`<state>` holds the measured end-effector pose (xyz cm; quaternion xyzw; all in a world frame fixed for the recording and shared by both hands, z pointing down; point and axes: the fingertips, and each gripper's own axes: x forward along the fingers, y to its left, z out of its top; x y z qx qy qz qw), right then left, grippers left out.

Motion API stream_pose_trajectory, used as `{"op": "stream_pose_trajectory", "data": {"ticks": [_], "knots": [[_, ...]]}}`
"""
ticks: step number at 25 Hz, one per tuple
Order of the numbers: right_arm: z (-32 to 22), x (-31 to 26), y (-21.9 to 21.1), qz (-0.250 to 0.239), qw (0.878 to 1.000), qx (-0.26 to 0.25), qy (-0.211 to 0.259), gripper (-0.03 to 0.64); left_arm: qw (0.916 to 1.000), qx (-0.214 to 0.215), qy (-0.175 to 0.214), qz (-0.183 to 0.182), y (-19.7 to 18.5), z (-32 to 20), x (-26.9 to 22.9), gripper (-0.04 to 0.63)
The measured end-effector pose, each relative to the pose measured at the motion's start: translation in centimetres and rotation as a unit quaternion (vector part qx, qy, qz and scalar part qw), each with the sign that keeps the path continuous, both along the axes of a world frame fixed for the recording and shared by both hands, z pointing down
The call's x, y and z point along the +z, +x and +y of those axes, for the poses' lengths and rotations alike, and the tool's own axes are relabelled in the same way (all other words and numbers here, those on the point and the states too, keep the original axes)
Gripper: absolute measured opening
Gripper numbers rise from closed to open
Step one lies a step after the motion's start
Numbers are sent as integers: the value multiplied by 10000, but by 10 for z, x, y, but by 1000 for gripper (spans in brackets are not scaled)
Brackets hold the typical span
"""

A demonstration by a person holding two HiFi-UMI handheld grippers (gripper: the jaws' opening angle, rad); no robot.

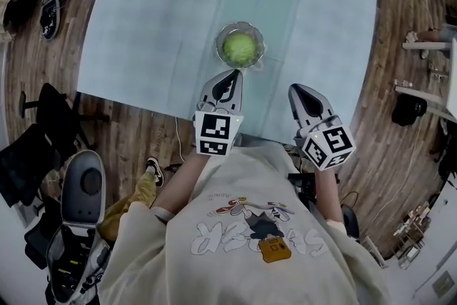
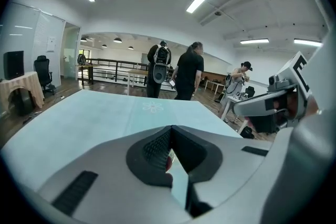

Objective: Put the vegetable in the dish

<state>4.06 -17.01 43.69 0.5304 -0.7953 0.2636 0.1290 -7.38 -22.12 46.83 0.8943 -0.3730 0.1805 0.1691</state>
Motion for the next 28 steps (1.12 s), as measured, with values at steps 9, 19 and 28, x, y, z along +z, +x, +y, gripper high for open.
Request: {"op": "stream_pose_trajectory", "data": {"ticks": [9, 19, 28], "knots": [[28, -31, -28, 155, 9988, -164, 430, 23, 9995, 119, 259, 132, -37, 64, -43, 8], [92, -50, -54, 304, 9968, -314, 669, 23, 9987, -176, 293, 387, -79, 147, -64, 8], [124, -56, -57, 260, 9969, -410, 617, 23, 9984, -308, 215, 419, -106, 198, -73, 8]]}}
